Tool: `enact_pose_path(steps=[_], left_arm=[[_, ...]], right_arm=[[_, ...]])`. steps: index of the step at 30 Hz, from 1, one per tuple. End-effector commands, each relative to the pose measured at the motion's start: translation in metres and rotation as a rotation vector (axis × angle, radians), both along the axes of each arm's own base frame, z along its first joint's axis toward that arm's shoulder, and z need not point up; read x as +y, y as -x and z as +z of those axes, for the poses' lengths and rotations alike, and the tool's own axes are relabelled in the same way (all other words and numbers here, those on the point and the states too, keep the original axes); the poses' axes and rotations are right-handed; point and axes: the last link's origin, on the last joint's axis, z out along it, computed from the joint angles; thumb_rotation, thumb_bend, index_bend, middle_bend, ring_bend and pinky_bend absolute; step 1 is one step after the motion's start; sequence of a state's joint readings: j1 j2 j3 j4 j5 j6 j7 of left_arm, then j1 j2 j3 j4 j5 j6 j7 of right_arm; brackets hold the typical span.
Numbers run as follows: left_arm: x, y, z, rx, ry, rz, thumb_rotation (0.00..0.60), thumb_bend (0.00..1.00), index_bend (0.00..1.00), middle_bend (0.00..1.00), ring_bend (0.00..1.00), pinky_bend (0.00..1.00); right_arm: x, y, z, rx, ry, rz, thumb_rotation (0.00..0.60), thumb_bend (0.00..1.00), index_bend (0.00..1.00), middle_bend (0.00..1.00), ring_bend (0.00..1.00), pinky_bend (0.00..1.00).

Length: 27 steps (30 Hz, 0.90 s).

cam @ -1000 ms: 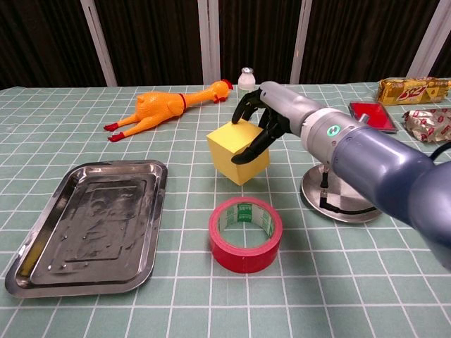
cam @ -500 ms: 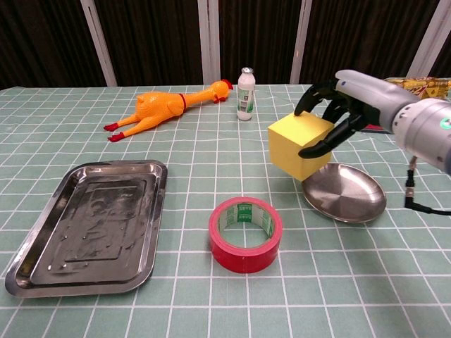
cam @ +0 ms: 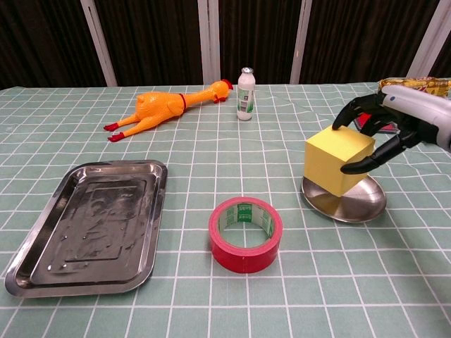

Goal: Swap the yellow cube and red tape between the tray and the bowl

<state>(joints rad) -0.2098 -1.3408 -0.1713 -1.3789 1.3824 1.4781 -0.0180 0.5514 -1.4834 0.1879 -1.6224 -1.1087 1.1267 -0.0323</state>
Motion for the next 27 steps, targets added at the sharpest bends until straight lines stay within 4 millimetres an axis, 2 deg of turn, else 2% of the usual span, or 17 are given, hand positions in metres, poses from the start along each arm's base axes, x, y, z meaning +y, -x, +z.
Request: enact_pose_path(steps=[1,3,7,10,14,17,20,22,25,27], left_arm=[[0.0,0.0,0.0,0.001,0.0,0.0,0.6,0.09,0.15,0.0,0.0,0.0],[-0.001,-0.001,0.0,0.003,-0.002,-0.001,0.6,0.09,0.15,0.0,0.0,0.0],[-0.001,-0.001,-0.001,0.008,-0.004,-0.001,0.6,0.09,0.15,0.0,0.0,0.0],[-0.001,-0.001,-0.001,0.011,-0.006,0.0,0.6,0.09,0.15,0.0,0.0,0.0],[-0.001,-0.001,-0.001,0.013,-0.008,0.002,0.6,0.09,0.15,0.0,0.0,0.0],[-0.001,-0.001,-0.002,0.015,-0.004,0.002,0.6,0.09,0.15,0.0,0.0,0.0],[-0.001,-0.002,-0.003,0.012,0.004,-0.003,0.6,0.09,0.15,0.0,0.0,0.0],[-0.001,-0.003,-0.004,0.004,0.023,-0.012,0.6,0.09,0.15,0.0,0.0,0.0],[-0.003,-0.006,-0.007,0.001,0.057,-0.03,0.6,0.09,0.15,0.0,0.0,0.0],[-0.004,-0.008,-0.009,-0.001,0.079,-0.037,0.6,0.09,0.15,0.0,0.0,0.0]], right_arm=[[0.001,0.011,-0.002,0.01,-0.013,-0.009,0.6,0.04,0.38,0.34,0.43,0.23],[0.001,0.015,-0.003,0.008,-0.018,-0.013,0.6,0.04,0.38,0.34,0.39,0.2],[0.0,0.022,-0.005,0.018,-0.024,-0.011,0.6,0.04,0.35,0.25,0.25,0.14],[-0.002,0.026,-0.006,0.043,-0.024,-0.006,0.6,0.04,0.27,0.17,0.18,0.08],[0.001,0.027,-0.006,0.059,-0.063,0.005,0.6,0.0,0.11,0.03,0.06,0.01],[0.001,0.026,-0.002,0.066,-0.058,0.014,0.6,0.0,0.02,0.0,0.01,0.0],[0.0,0.024,0.011,0.081,-0.009,0.023,0.6,0.0,0.0,0.0,0.0,0.0],[0.003,0.025,0.031,0.124,0.057,0.033,0.6,0.0,0.0,0.0,0.0,0.0],[0.019,0.037,0.06,0.205,0.112,0.011,0.6,0.0,0.0,0.0,0.0,0.0],[0.032,0.045,0.071,0.225,0.122,-0.01,0.6,0.0,0.0,0.0,0.0,0.0]])
